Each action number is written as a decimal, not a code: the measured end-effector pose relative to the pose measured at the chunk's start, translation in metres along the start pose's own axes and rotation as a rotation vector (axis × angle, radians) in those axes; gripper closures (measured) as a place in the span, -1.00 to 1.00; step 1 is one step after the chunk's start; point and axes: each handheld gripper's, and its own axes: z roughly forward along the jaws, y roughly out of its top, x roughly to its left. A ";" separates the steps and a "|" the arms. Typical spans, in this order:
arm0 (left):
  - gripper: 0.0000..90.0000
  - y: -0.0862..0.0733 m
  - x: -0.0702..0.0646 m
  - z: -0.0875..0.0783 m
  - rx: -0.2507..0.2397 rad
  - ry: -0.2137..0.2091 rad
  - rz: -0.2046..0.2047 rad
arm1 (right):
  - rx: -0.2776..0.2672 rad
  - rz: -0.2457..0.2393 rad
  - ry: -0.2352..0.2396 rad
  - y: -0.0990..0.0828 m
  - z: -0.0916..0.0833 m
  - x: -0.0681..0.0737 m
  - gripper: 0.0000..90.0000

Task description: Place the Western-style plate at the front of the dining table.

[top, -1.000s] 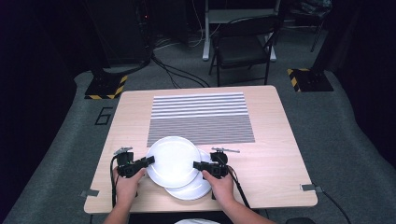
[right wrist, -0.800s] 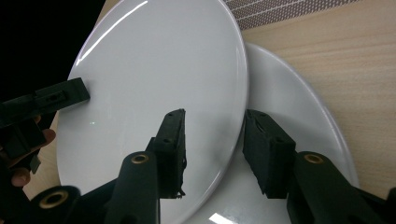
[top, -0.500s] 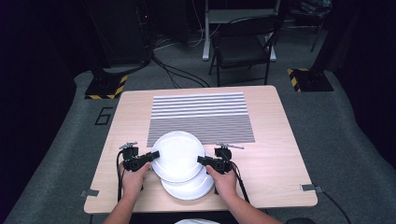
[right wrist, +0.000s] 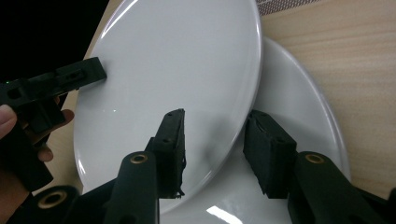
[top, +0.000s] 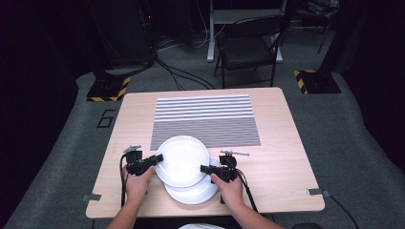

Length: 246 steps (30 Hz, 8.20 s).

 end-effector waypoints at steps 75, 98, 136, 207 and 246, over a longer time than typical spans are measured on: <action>0.52 -0.007 0.020 0.001 0.002 -0.114 -0.083 | -0.002 0.038 0.058 0.001 0.017 0.012 0.40; 0.36 -0.010 -0.001 -0.001 0.000 -0.076 -0.007 | -0.044 0.006 0.005 0.004 0.014 0.014 0.27; 0.44 -0.002 -0.013 -0.013 -0.113 -0.126 0.018 | -0.111 -0.097 0.017 0.015 0.002 0.025 0.25; 0.46 0.033 -0.056 0.016 -0.094 -0.133 0.170 | -0.162 -0.167 -0.100 0.056 -0.029 0.007 0.25; 0.46 0.053 -0.052 0.033 -0.113 -0.135 0.165 | -0.180 -0.192 -0.122 0.078 -0.023 0.006 0.25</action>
